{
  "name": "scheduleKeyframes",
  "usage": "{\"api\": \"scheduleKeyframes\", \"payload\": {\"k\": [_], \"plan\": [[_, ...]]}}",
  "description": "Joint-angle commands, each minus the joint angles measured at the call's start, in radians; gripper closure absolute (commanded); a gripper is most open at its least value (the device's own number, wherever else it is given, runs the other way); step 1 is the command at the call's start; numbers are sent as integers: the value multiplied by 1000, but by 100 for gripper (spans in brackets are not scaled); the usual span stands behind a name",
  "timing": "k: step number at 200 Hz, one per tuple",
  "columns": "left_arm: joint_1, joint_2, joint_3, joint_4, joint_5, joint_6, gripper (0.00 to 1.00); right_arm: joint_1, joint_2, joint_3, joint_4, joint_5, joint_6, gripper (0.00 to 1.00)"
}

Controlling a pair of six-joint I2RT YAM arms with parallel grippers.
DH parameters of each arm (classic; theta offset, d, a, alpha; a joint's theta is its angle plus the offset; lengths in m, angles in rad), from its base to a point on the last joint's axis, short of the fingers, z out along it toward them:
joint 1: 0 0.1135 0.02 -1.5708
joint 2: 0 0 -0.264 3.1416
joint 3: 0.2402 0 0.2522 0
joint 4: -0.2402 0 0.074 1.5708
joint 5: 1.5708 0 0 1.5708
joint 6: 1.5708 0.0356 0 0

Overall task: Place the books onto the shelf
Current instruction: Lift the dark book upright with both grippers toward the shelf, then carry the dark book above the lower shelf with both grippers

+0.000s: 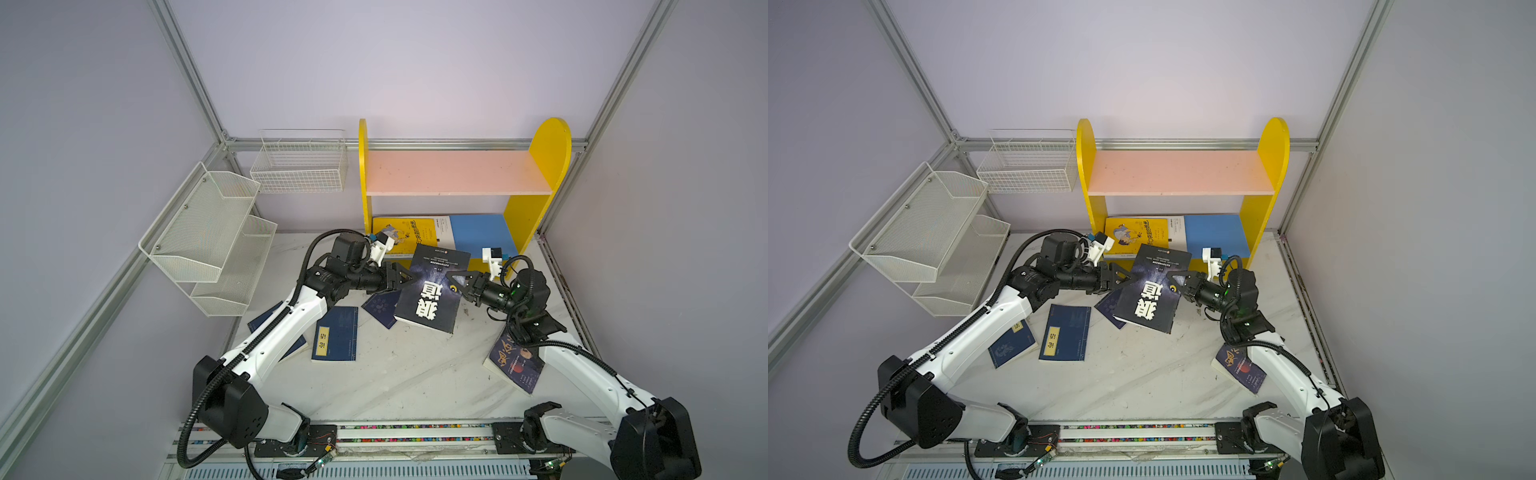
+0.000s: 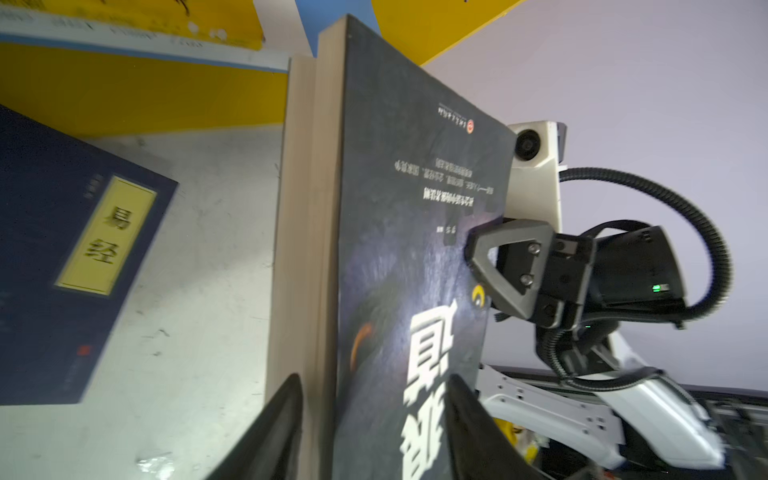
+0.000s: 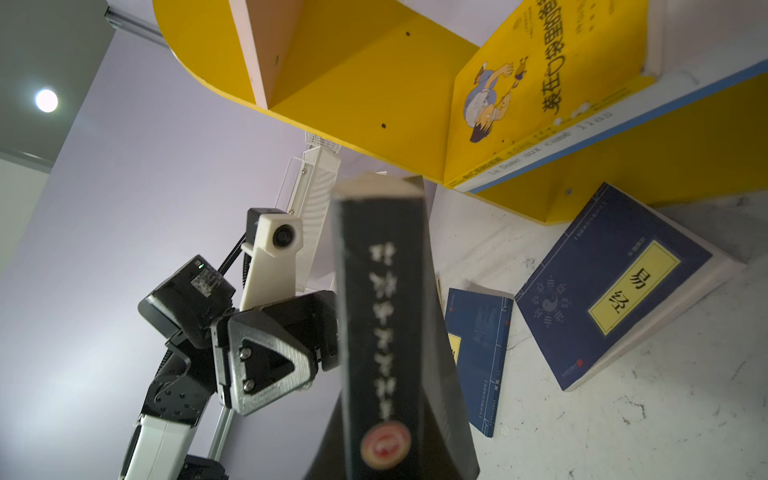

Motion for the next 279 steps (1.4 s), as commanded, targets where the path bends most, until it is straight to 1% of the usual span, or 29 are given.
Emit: {"api": "scheduleKeyframes", "payload": {"k": [1,9,20,39,56,69,103,122,137,162,182,185,211,227,249,279], "plan": [[15,-72,80,15,-100,-6,13,-2,-62,50,101,116,93,100],[15,-94,55,54,-109,-38,5,-1,-63,67,129,118,116,100],[15,-127,13,130,-99,-97,0,0,-60,103,138,121,137,100],[15,-168,-50,280,-73,-209,0,0,-61,169,145,139,143,100],[15,-191,-72,359,-82,-265,0,1,-55,211,192,180,149,100],[15,-202,-60,376,-97,-272,0,3,-37,240,230,220,159,100],[15,-212,-22,367,-136,-246,0,5,29,277,447,329,225,100],[15,-208,-27,380,-145,-253,0,6,97,334,567,347,250,100],[15,-199,-45,454,-135,-282,1,9,148,378,626,372,267,100],[13,-160,-35,618,-117,-344,0,16,215,399,716,433,307,100],[11,-126,-8,691,-124,-360,0,33,255,413,784,459,348,100],[11,-122,-3,697,-127,-361,0,35,280,415,794,462,352,100],[4,-86,31,706,-156,-362,0,66,313,427,788,499,357,100],[-3,-81,32,706,-186,-358,0,77,308,426,754,520,338,100],[-6,-71,22,707,-221,-372,0,82,314,426,769,528,344,100],[-8,-46,22,800,-214,-405,0,90,312,432,729,528,344,100]]}}
